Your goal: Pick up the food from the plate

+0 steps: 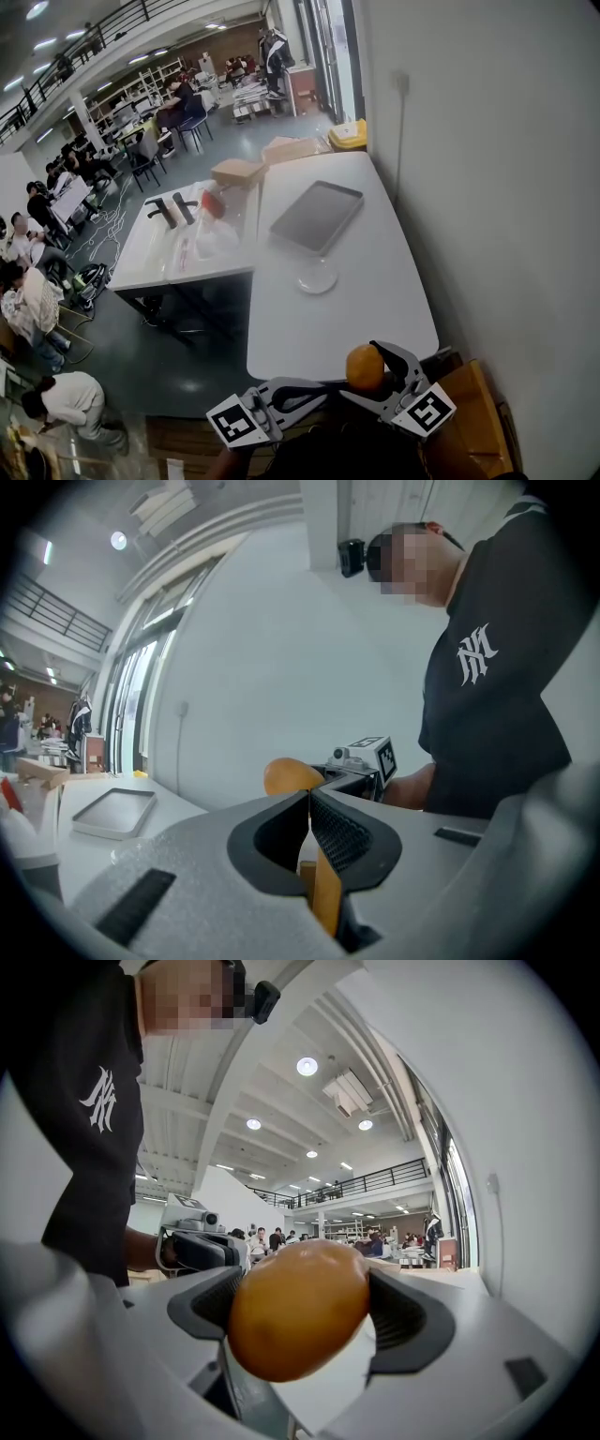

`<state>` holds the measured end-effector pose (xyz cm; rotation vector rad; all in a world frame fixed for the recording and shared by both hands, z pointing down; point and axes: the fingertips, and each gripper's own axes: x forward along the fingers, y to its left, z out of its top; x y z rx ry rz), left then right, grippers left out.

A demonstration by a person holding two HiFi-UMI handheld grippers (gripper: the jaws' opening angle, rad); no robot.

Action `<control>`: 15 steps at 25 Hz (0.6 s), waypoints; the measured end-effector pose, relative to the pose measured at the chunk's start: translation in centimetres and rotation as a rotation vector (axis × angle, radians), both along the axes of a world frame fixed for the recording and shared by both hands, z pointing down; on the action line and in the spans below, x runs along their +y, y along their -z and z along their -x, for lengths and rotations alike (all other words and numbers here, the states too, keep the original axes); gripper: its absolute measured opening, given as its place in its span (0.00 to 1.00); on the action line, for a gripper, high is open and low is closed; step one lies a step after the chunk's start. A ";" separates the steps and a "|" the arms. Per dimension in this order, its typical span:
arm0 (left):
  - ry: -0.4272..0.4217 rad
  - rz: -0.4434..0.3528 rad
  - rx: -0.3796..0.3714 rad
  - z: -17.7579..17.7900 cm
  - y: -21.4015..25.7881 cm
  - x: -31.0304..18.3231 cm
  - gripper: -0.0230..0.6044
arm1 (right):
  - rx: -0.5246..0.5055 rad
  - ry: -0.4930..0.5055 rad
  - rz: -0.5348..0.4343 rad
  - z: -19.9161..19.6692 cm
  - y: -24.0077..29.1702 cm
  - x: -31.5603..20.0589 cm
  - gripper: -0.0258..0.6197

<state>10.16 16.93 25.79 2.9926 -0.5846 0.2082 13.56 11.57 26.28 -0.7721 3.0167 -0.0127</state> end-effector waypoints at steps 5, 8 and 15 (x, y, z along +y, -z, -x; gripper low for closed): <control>0.010 0.009 -0.001 -0.3 -0.3 0.3 0.05 | 0.003 0.000 0.021 -0.3 -0.1 0.5 0.70; 0.013 0.018 0.007 -0.6 -0.2 0.5 0.05 | 0.009 -0.005 0.027 -0.7 -0.2 0.6 0.70; 0.030 0.007 -0.009 0.1 -0.9 -0.3 0.05 | 0.010 0.022 0.011 0.2 -0.5 0.2 0.70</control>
